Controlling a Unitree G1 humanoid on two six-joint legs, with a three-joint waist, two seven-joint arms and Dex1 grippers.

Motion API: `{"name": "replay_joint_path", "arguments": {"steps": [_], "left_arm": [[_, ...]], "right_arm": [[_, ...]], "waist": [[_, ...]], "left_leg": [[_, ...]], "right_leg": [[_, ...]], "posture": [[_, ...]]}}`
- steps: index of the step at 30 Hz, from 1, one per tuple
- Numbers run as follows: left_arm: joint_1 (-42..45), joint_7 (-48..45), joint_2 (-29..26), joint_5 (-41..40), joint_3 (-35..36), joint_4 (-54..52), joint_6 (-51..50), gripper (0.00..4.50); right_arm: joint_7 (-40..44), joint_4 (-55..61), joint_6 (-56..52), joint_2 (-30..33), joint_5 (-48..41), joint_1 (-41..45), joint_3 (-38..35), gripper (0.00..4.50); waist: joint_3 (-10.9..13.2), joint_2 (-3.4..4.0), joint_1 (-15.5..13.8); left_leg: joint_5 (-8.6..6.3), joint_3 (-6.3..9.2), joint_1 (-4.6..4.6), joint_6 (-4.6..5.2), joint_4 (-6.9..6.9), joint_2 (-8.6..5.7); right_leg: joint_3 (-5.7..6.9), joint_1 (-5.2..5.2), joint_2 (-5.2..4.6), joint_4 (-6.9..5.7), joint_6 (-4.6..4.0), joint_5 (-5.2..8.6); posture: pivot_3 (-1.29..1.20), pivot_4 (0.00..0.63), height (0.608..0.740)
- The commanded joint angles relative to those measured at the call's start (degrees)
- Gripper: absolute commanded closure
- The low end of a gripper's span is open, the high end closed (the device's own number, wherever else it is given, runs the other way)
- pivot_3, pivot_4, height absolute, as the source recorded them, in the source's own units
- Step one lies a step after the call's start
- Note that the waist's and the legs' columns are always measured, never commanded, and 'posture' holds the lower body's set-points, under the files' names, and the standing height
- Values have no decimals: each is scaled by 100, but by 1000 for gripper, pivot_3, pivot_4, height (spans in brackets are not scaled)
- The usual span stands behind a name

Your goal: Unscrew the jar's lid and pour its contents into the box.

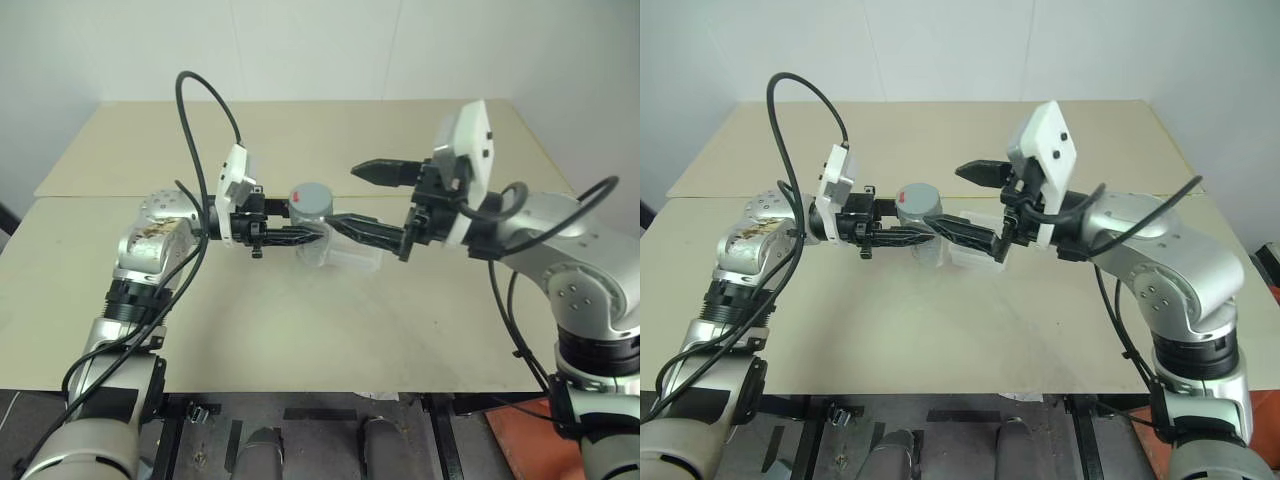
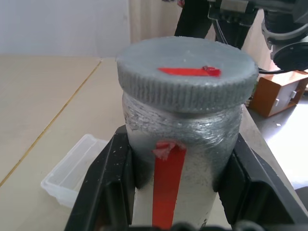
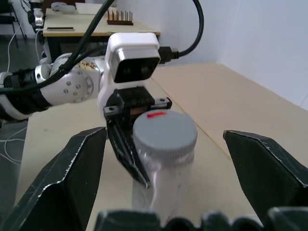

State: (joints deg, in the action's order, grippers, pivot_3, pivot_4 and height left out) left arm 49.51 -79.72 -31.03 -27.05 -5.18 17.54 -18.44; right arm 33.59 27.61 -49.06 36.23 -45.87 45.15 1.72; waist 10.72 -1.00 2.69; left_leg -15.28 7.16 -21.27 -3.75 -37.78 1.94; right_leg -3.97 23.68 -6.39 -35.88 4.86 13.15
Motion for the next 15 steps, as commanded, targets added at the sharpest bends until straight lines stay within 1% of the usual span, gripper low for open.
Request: {"name": "replay_joint_path", "arguments": {"steps": [1,5,9,15], "left_arm": [[206,-195,24,69,62,111,260,2592],[250,-267,98,56,98,204,336,2592],[244,-282,153,37,126,179,343,2592],[242,-296,179,29,140,166,354,2592]], "right_arm": [[-103,13,-73,-165,176,217,187,0],[-208,-226,-126,-456,393,401,400,0],[-201,-329,-169,-611,483,479,441,0],[-125,-453,-181,-750,589,517,461,0]], "waist": [[0,0,13],[0,1,43],[0,1,80],[0,1,135]], "left_leg": [[0,0,-1,0,0,0],[1,-1,-10,0,0,0],[2,3,-41,-3,-5,-1],[2,4,-45,-3,-5,-1]], "right_leg": [[0,2,0,-2,0,0],[-3,19,0,-11,-2,1],[-2,45,0,-31,-2,0],[0,49,0,-29,-2,0]], "posture": [[0,150,740],[0,150,740],[0,150,740],[0,150,740]]}}
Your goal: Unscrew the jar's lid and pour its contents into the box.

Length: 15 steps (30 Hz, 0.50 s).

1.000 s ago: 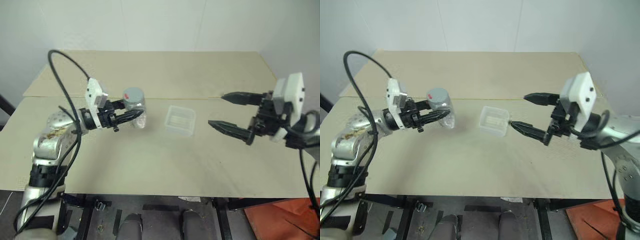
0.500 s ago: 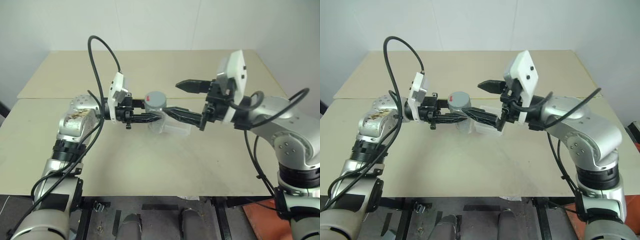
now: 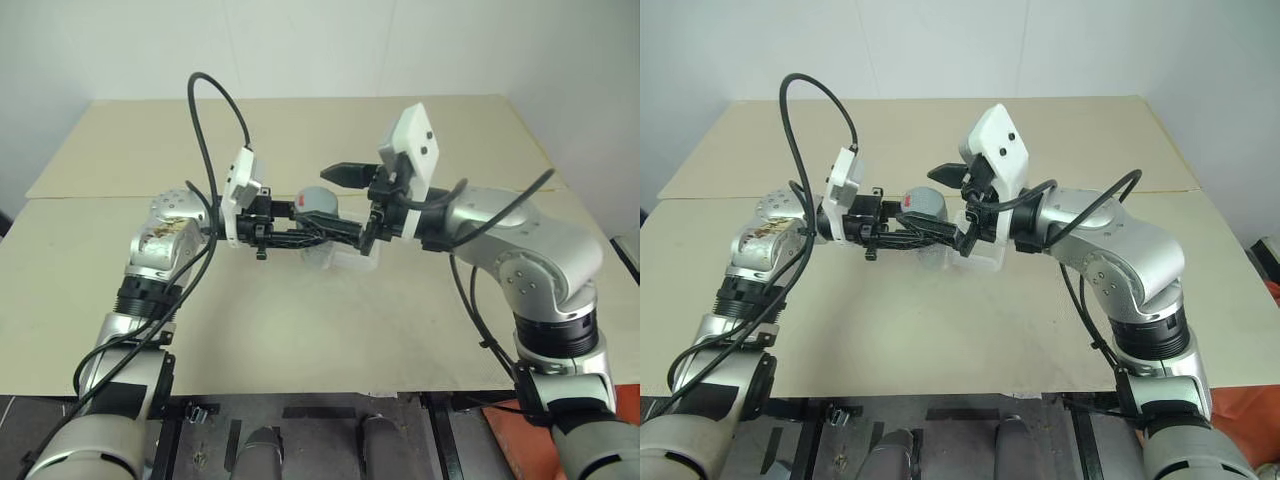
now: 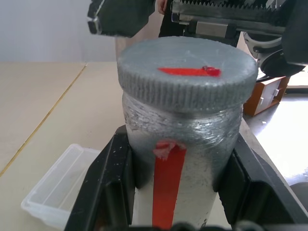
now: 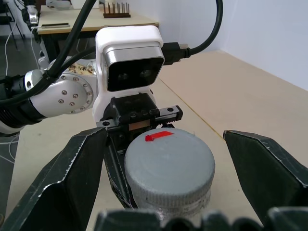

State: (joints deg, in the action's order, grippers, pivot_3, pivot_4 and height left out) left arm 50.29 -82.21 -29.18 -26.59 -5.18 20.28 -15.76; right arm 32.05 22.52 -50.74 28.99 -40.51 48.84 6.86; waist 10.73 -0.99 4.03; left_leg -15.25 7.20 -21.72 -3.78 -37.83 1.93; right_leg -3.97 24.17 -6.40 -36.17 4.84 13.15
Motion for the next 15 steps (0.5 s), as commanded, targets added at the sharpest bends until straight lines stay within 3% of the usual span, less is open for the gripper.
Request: {"name": "replay_joint_path", "arguments": {"steps": [1,2,5,9,15], "left_arm": [[149,-52,-14,-22,144,-126,85,2592],[139,-59,-25,-30,150,-140,79,2592],[114,-86,-46,-40,150,-157,76,2592],[147,-168,-58,-73,167,-149,81,2592],[216,-289,-54,-171,233,-223,95,2592]], "right_arm": [[36,54,-17,-38,64,141,-50,0],[47,51,-23,-47,70,138,-49,0],[85,38,-28,-102,66,115,-77,582],[261,-67,-24,-115,-8,122,-144,1796],[847,-277,99,-36,-6,154,-103,1796]], "waist": [[0,0,6],[0,1,9],[0,1,11],[0,1,9],[1,1,12]], "left_leg": [[0,0,1,0,0,0],[0,1,2,0,0,0],[0,1,2,0,0,0],[0,1,1,0,0,0],[0,1,1,0,0,0]], "right_leg": [[0,0,0,0,0,0],[0,0,0,0,0,0],[0,0,1,-1,0,0],[0,0,0,-2,0,0],[0,0,1,-1,0,0]], "posture": [[0,150,740],[0,150,740],[0,150,740],[0,150,740],[0,150,740]]}}
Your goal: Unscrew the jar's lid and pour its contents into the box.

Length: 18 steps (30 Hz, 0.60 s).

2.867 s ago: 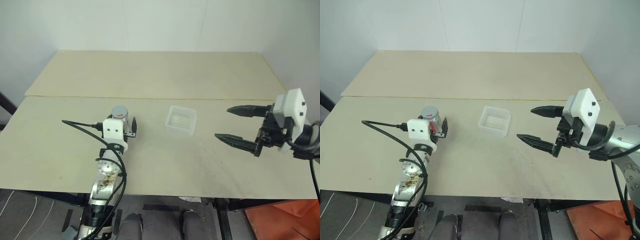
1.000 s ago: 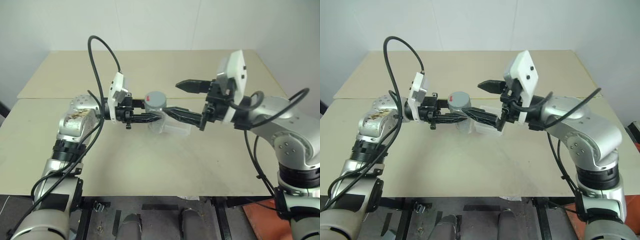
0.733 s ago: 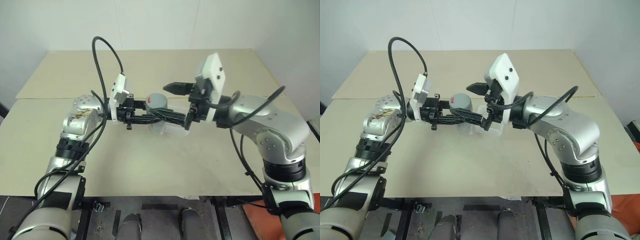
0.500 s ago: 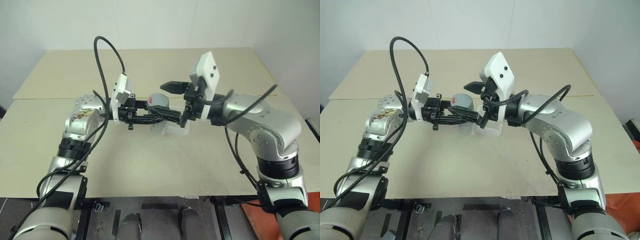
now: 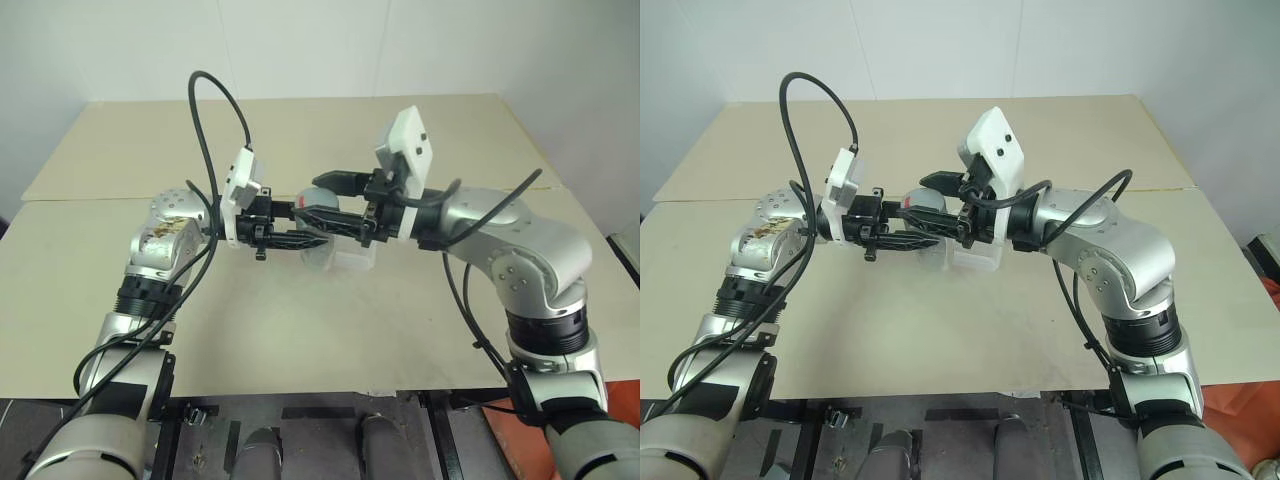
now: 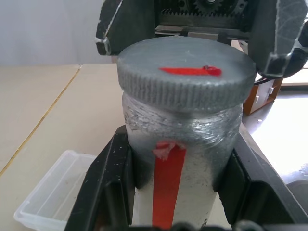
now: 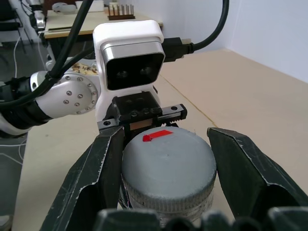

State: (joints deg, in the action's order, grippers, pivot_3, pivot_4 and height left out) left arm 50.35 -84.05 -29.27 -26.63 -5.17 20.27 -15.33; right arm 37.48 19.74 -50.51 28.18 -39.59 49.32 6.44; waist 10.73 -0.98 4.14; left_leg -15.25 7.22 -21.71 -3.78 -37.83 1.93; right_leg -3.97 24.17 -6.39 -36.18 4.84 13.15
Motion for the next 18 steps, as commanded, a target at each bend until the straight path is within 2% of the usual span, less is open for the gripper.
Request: {"name": "replay_joint_path", "arguments": {"steps": [1,6,9,13,18], "left_arm": [[211,-112,-50,-189,247,-258,19,2592],[134,-291,-131,-331,291,-474,-90,2592],[73,-650,-243,-456,284,-647,-184,2592],[-15,-845,-527,-771,10,-906,-227,2592],[-6,-845,-664,-996,-148,-968,-189,2592]], "right_arm": [[370,-35,99,47,-66,118,-43,1796],[947,-272,355,124,87,128,98,1796],[2126,-597,837,332,59,132,220,1796],[3111,-1301,1357,367,270,424,438,1796],[3542,-1886,1856,243,643,709,629,1796]], "waist": [[0,0,0],[0,0,2],[0,0,2],[1,1,28],[1,2,82]], "left_leg": [[0,0,0,0,0,0],[0,0,0,0,0,0],[0,0,-1,0,0,0],[0,-1,3,0,0,1],[0,1,7,-1,0,1]], "right_leg": [[0,0,0,0,0,0],[0,0,0,0,0,0],[0,-1,0,1,0,0],[0,-1,0,3,0,0],[-1,-2,1,0,0,0]], "posture": [[0,150,740],[0,150,740],[0,150,740],[0,150,740],[0,150,740]]}}
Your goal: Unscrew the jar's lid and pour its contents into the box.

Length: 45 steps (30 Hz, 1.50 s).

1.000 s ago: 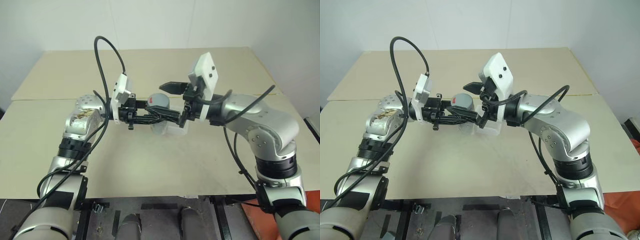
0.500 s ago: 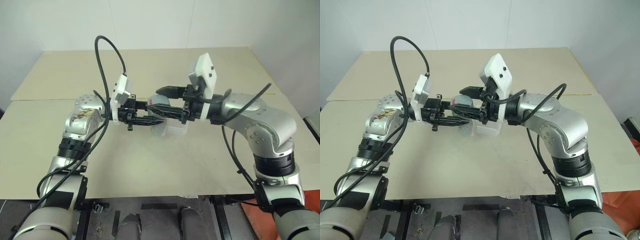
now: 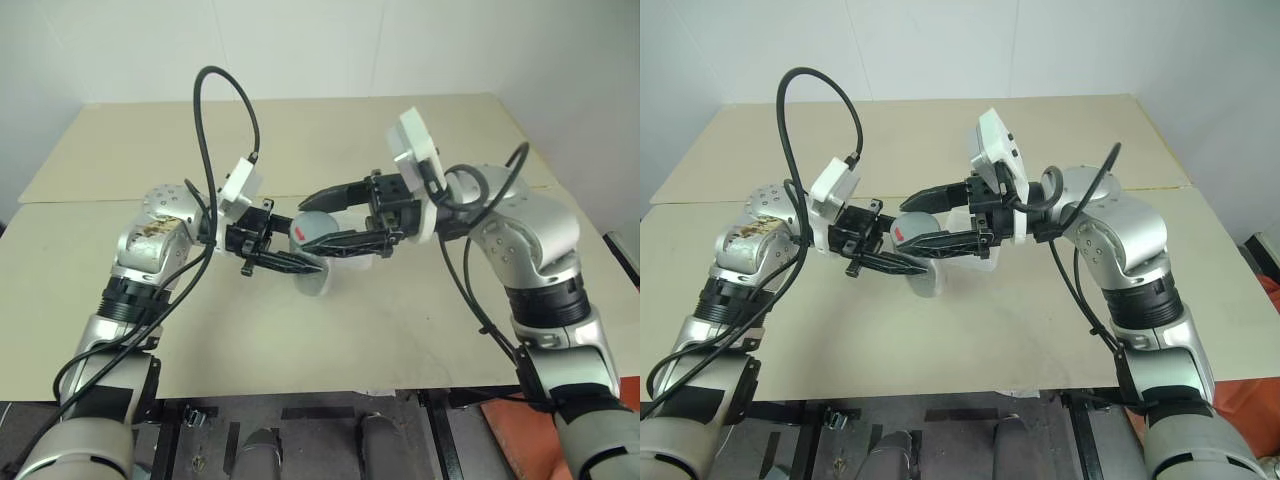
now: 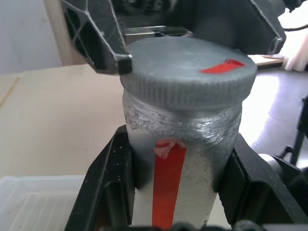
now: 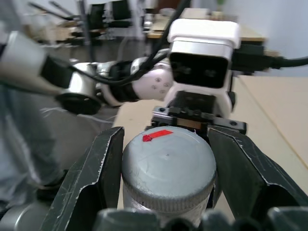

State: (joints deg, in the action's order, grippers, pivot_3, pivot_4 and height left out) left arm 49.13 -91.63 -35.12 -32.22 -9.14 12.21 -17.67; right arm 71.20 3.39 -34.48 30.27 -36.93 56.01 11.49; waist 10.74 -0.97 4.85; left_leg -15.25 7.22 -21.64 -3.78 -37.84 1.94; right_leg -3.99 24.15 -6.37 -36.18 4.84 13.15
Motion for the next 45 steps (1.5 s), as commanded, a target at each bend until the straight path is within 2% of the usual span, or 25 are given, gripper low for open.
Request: {"name": "replay_joint_path", "arguments": {"steps": [1,3,7,12,16,20,24,34,45], "left_arm": [[121,-87,-55,-397,266,-138,68,2592],[109,-62,16,-268,370,-61,84,2592],[65,116,45,-113,547,121,48,2592],[-22,349,72,97,675,362,136,2592],[18,498,199,276,657,561,252,2592],[67,770,437,459,606,638,351,2592],[207,864,666,557,577,725,385,2592],[258,747,667,592,653,768,422,2592],[147,606,353,483,782,658,294,2592]], "right_arm": [[164,-295,307,11,436,56,135,1796],[72,-242,286,-2,402,-1,30,1046],[-394,286,19,180,205,-305,-488,30],[-1192,1226,-496,465,-141,-797,-1172,30],[-1835,1822,-917,530,-298,-996,-1420,30],[-2839,2351,-1514,287,-320,-920,-1325,30],[-3717,2496,-1859,-187,49,-687,-820,30],[-4292,2169,-1812,-641,544,-519,-401,30],[-4049,1903,-1670,-242,644,-681,-736,30]], "waist": [[0,0,13],[0,0,12],[0,0,6],[1,2,0],[1,2,8],[1,2,6],[1,2,19],[1,2,60],[1,2,65]], "left_leg": [[0,0,0,0,0,0],[1,2,-4,-2,0,-1],[4,3,-8,-6,-1,-1],[3,3,-8,-6,-1,-1],[3,3,-4,-4,0,-2],[3,4,-3,-4,0,-1],[3,4,-5,-5,-1,-2],[3,5,-5,-5,0,-2],[3,6,-6,-5,0,-2]], "right_leg": [[0,0,0,-2,0,0],[1,1,0,-3,0,0],[3,3,-1,-5,0,0],[4,4,0,-5,0,0],[3,2,0,-3,0,0],[2,2,0,-2,0,0],[2,4,0,-9,-1,0],[2,3,0,-9,-1,0],[2,3,0,-10,-1,0]], "posture": [[0,150,740],[0,150,740],[0,150,740],[0,150,740],[0,150,740],[0,150,740],[0,150,740],[0,150,740],[0,150,740]]}}
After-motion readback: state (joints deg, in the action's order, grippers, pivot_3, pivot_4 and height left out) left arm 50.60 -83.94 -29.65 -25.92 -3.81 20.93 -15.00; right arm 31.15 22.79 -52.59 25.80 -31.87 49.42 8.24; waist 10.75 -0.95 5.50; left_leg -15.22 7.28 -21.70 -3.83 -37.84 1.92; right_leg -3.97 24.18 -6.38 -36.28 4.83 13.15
